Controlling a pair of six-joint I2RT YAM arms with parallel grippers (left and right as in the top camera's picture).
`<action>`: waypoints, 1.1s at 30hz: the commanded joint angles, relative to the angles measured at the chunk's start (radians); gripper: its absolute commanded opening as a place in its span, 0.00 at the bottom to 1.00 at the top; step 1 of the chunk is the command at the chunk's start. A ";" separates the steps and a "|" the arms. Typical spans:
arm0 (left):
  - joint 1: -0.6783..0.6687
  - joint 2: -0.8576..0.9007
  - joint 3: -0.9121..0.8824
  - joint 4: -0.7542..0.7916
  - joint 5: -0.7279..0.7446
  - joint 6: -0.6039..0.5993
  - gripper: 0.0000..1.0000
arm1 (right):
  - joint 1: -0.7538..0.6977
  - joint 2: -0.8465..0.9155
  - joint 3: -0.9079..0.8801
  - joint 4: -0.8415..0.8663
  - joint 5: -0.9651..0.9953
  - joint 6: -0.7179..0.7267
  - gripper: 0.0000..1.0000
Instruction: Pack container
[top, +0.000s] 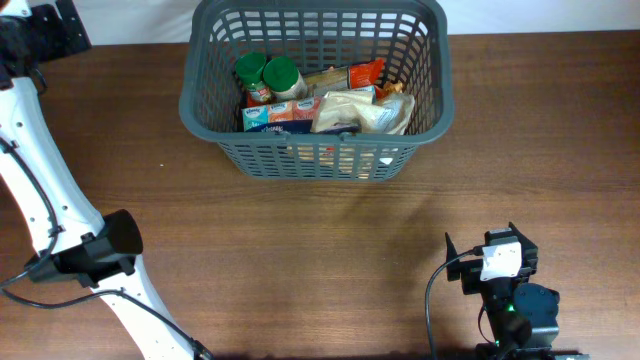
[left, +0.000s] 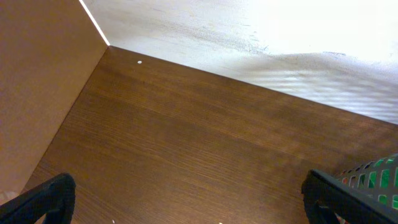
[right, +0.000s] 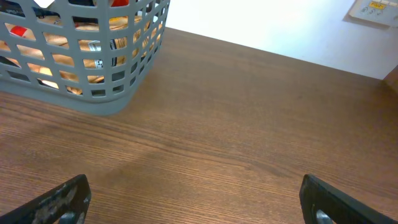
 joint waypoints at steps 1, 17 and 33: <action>0.001 0.010 -0.003 0.000 0.007 -0.006 0.99 | -0.002 -0.012 -0.010 0.003 0.001 0.008 0.99; -0.406 -1.106 -1.220 0.122 -0.056 0.009 0.99 | -0.002 -0.012 -0.010 0.003 0.001 0.008 0.99; -0.417 -2.166 -2.659 1.154 -0.185 0.009 0.99 | -0.002 -0.012 -0.010 0.003 0.001 0.008 0.99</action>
